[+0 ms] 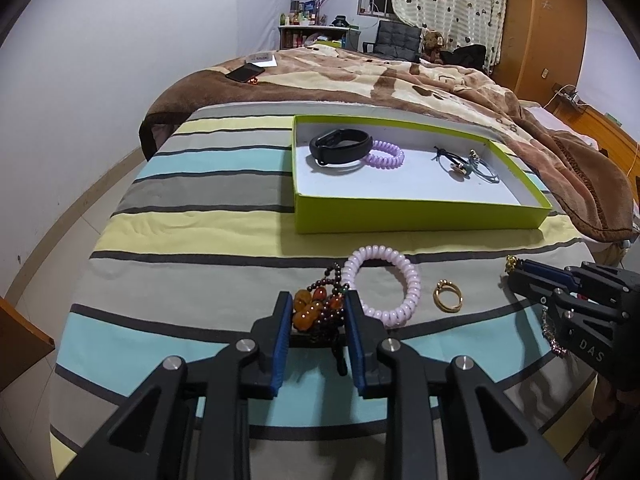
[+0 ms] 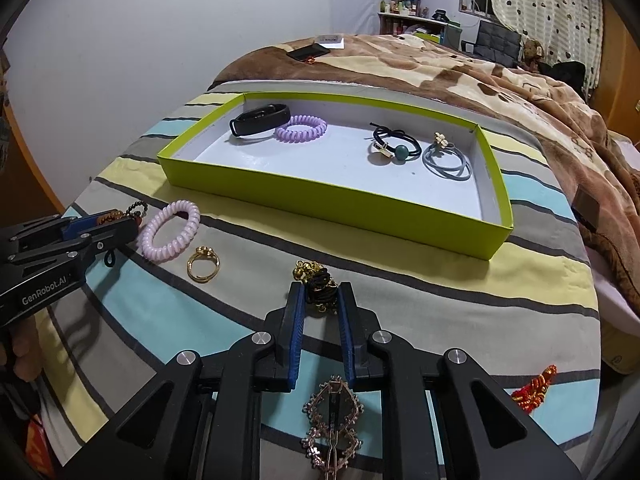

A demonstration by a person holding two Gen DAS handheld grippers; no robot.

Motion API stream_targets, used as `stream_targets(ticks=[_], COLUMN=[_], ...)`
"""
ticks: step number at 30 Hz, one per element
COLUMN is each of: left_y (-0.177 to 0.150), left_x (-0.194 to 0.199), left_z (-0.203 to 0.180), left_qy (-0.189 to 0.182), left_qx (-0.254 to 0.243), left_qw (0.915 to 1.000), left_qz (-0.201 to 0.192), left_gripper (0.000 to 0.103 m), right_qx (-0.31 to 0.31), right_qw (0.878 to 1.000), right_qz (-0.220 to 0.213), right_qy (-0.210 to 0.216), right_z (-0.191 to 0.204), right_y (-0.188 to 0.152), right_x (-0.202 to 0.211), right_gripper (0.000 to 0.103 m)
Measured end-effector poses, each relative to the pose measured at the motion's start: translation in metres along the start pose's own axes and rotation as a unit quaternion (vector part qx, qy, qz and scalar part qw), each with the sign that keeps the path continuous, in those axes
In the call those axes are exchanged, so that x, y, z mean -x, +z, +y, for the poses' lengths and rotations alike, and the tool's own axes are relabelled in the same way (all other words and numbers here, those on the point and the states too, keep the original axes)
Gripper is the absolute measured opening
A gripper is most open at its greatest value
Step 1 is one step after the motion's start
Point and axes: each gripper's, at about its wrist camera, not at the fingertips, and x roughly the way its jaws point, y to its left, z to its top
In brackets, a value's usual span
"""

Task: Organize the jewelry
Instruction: 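Grasp the amber beaded charm with the left tool while the right tool grasps the gold brooch, then carry the amber charm and gold brooch over the green box with both tools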

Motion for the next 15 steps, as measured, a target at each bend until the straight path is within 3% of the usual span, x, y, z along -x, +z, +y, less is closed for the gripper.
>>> stream_targets(ticks=[15], left_y=[-0.002], left_x=[0.022], left_z=[-0.002], left_qy=[-0.016], left_qx=[-0.006], left_qw=[0.9994], left_qz=[-0.032], left_gripper=[0.027], right_qx=[-0.025], right_qw=[0.999], right_qz=[-0.032], right_qy=[0.018], right_z=[-0.003], right_y=[-0.004], right_x=[0.023], right_gripper=[0.016])
